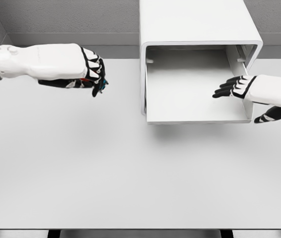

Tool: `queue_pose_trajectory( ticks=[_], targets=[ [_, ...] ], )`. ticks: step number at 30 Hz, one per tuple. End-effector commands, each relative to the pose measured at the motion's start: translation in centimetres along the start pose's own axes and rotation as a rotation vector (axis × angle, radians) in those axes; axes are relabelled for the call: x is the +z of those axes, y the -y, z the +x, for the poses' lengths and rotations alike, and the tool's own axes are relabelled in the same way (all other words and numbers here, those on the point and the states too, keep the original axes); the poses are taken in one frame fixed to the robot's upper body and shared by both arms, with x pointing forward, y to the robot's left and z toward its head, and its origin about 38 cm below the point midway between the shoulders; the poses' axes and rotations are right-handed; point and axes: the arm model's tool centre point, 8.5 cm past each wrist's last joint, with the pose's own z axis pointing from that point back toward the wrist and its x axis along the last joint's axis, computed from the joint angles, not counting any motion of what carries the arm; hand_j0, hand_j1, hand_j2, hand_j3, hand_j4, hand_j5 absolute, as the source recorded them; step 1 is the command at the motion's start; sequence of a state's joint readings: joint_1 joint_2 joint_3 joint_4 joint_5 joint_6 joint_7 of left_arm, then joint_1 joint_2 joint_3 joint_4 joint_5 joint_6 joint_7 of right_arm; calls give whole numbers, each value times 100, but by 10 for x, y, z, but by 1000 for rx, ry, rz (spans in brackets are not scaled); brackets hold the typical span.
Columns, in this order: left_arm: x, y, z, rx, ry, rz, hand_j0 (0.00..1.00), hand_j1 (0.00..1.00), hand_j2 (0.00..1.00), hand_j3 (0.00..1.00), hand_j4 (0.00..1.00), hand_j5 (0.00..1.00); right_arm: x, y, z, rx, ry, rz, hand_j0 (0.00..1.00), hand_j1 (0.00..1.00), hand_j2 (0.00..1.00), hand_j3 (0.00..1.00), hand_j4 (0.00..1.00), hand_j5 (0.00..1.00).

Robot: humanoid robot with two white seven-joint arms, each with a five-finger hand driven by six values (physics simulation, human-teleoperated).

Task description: Slide open multi-storey tabletop storage cabinets and put open load switch and slide close multi-storey tabletop storage cabinets

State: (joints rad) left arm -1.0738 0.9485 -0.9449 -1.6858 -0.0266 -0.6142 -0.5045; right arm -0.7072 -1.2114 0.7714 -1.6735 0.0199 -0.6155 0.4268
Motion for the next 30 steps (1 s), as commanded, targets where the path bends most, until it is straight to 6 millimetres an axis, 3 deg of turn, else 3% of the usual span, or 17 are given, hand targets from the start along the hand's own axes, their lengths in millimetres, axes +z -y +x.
queue_pose_trajectory(
  ticks=[1, 5, 13, 23, 26, 30],
  targets=[
    [-6, -2, 2, 10, 18, 17, 36, 36, 36, 36, 36, 36, 3, 4, -1, -9, -6, -12, 100, 100, 100, 100, 100, 100],
    [-18, -9, 6, -2, 49, 35, 36, 36, 36, 36, 36, 36, 16, 7, -2, -27, -23, -14, 100, 100, 100, 100, 100, 100],
    [-29, -25, 10, -34, 80, 58, 36, 36, 36, 36, 36, 36, 13, 2, 1, -49, -7, -14, 100, 100, 100, 100, 100, 100],
    [-52, -41, 19, -68, 138, 87, 36, 36, 36, 36, 36, 36, 24, 6, 0, -84, -19, -54, 100, 100, 100, 100, 100, 100],
    [-59, -46, 23, -79, 155, 95, 36, 36, 36, 36, 36, 36, 49, 16, -4, -98, -70, -80, 100, 100, 100, 100, 100, 100],
    [-74, -51, 30, -91, 195, 97, 36, 36, 36, 36, 36, 36, 52, 17, -4, -116, -73, -94, 100, 100, 100, 100, 100, 100]
  ],
)
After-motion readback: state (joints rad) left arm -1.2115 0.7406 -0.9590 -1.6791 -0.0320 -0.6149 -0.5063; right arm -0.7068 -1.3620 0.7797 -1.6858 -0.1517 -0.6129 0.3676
